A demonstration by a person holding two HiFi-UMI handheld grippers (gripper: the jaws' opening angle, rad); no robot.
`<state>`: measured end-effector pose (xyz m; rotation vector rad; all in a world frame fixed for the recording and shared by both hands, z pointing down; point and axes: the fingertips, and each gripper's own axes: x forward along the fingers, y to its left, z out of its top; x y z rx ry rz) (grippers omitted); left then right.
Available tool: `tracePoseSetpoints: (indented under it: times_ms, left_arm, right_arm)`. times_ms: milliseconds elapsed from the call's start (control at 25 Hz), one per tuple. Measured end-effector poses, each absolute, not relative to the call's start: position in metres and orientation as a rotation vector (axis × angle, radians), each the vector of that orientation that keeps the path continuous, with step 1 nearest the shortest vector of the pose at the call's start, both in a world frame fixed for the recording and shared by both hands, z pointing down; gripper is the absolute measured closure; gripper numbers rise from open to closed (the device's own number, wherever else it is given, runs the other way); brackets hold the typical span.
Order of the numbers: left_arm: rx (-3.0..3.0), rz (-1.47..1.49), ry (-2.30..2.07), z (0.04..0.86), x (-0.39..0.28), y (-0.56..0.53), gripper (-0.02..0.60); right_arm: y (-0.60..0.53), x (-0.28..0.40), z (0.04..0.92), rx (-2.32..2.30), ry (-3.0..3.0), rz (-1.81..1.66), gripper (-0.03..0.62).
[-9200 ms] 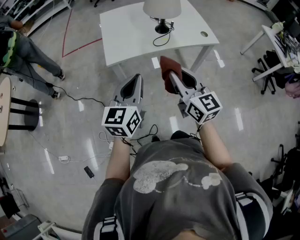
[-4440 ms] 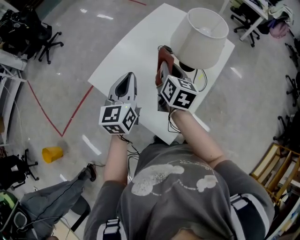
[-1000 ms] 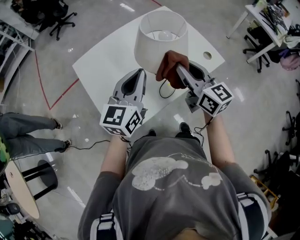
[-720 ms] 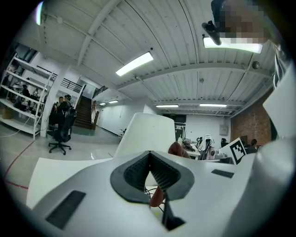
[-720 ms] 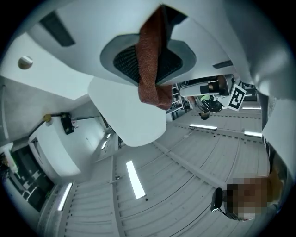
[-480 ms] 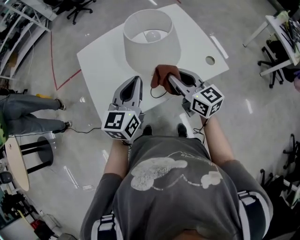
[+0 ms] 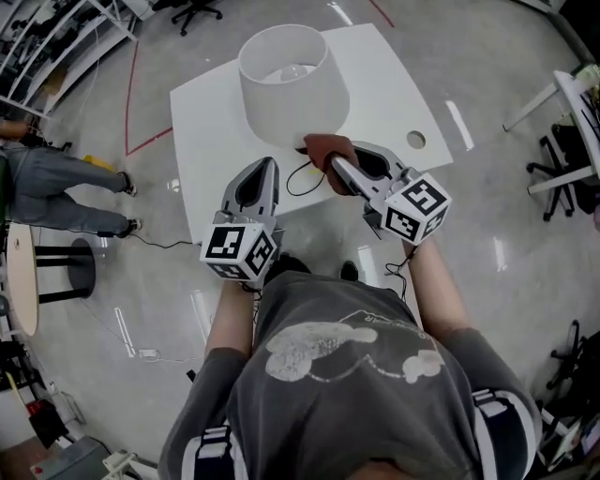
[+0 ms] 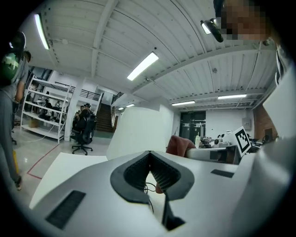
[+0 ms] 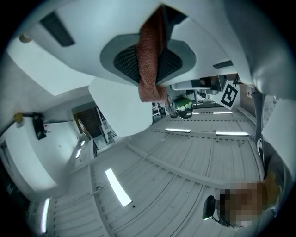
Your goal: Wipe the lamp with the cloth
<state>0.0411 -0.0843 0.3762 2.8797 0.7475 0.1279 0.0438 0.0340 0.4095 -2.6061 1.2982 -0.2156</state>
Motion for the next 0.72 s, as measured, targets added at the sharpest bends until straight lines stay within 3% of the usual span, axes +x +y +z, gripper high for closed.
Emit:
tracePoseSetpoints:
  times_ms: [400,720]
  left_arm:
    - [2.92,-0.031,0.684,0.327,0.042,-0.084,0.574]
    - [2.876,-0.06,0.765,0.315,0.076,-0.092,0.574]
  right_arm:
    - [0.046,0.081,0.315,-2.563,1.327,0.043,0.508]
    - [0.04,0.126,0.32,-2.593,1.215,-0.033,0.508]
